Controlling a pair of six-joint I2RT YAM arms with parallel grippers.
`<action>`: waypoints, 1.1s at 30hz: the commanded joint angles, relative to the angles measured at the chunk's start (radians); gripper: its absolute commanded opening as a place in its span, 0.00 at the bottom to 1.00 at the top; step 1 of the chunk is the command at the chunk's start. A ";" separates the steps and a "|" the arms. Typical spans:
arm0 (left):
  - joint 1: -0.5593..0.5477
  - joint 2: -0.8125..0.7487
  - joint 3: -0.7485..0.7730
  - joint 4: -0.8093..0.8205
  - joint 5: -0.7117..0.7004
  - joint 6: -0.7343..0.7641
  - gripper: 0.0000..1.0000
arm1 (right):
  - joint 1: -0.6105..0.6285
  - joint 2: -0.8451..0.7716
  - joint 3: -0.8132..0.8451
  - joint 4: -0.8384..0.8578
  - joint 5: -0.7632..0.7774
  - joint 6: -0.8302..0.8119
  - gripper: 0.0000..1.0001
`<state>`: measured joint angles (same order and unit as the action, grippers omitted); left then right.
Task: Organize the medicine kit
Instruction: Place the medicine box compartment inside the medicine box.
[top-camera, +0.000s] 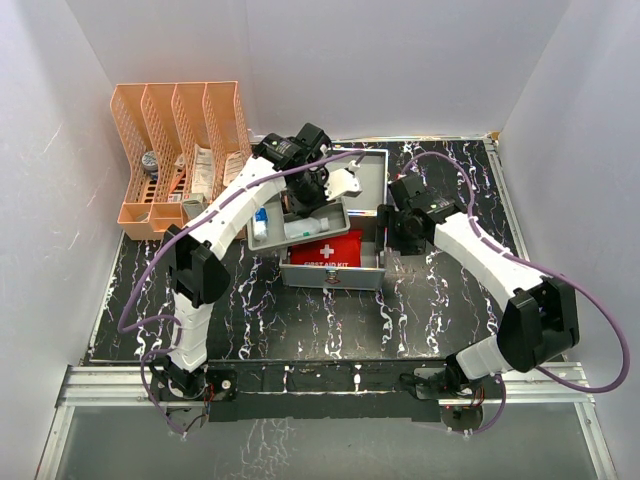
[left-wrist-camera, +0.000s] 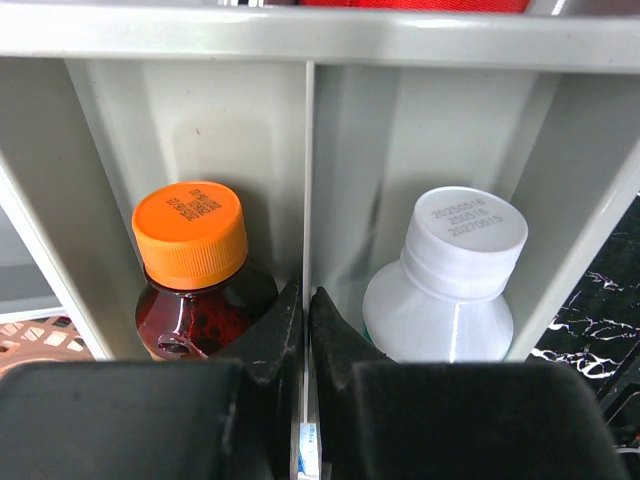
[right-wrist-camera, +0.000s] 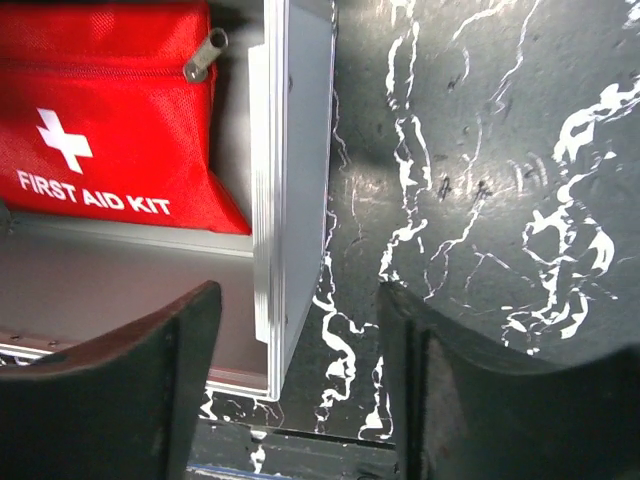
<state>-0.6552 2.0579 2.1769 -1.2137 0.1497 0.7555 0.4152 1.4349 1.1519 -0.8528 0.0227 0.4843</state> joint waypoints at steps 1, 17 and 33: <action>-0.027 -0.083 0.010 -0.026 0.053 0.058 0.00 | -0.030 -0.057 0.135 -0.014 0.094 0.005 0.66; -0.117 0.016 0.122 -0.023 0.025 0.105 0.00 | -0.325 -0.195 0.087 -0.096 0.172 -0.077 0.98; -0.196 0.135 0.208 -0.029 -0.084 0.102 0.00 | -0.376 -0.239 0.040 -0.090 0.146 -0.121 0.98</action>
<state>-0.8410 2.2169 2.3222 -1.2366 0.1028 0.8536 0.0536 1.2285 1.2053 -0.9703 0.1749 0.3847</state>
